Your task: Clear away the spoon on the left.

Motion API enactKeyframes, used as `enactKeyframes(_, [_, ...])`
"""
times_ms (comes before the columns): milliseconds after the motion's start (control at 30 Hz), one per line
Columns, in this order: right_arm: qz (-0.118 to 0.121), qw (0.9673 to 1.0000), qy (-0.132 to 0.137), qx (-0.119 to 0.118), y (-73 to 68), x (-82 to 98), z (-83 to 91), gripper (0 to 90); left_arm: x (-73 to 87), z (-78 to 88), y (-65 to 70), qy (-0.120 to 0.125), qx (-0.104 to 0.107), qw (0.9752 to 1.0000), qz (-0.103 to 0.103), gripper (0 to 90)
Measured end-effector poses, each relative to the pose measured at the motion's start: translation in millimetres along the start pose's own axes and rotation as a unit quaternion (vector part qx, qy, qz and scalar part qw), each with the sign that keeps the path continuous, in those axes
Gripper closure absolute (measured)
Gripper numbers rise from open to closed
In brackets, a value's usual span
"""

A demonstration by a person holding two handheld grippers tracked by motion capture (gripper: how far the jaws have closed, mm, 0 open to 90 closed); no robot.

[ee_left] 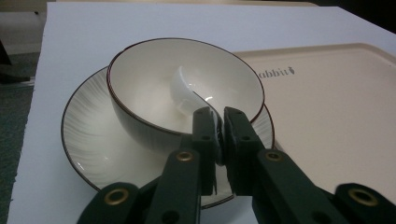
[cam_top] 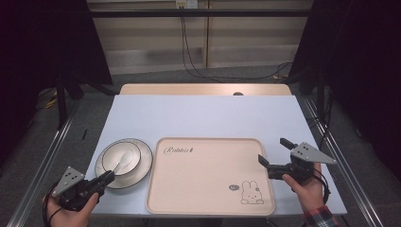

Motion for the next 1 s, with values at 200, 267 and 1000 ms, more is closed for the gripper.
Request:
enactKeyframes(200, [0.001, 1.0, -0.001, -0.002, -0.3, 0.5, -0.4, 2.1, -0.8, -0.4, 0.2, -0.002, 0.004, 1.0, 0.001, 84.7])
enactKeyframes(267, [0.002, 1.0, -0.002, -0.004, -1.1, 0.6, -0.2, 2.2, -1.3, -0.5, 0.2, -0.003, 0.004, 1.0, 0.001, 84.8])
enactKeyframes(1000, [0.0, 1.0, 0.0, 0.0, 0.4, 0.3, 2.2, 2.0, -48.0, -12.0, -4.7, 0.058, 0.019, 0.9981, 0.011, 85.0])
Point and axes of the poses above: each handheld gripper's, and its own axes: z roughly backward along the jaws, x roughly out of its underside, y roughly to its right, the point moved 9 cm from there along -z, roughly forward along the jaws, and after that the axes turned 10 degrees about x, right-handed, at the moved point
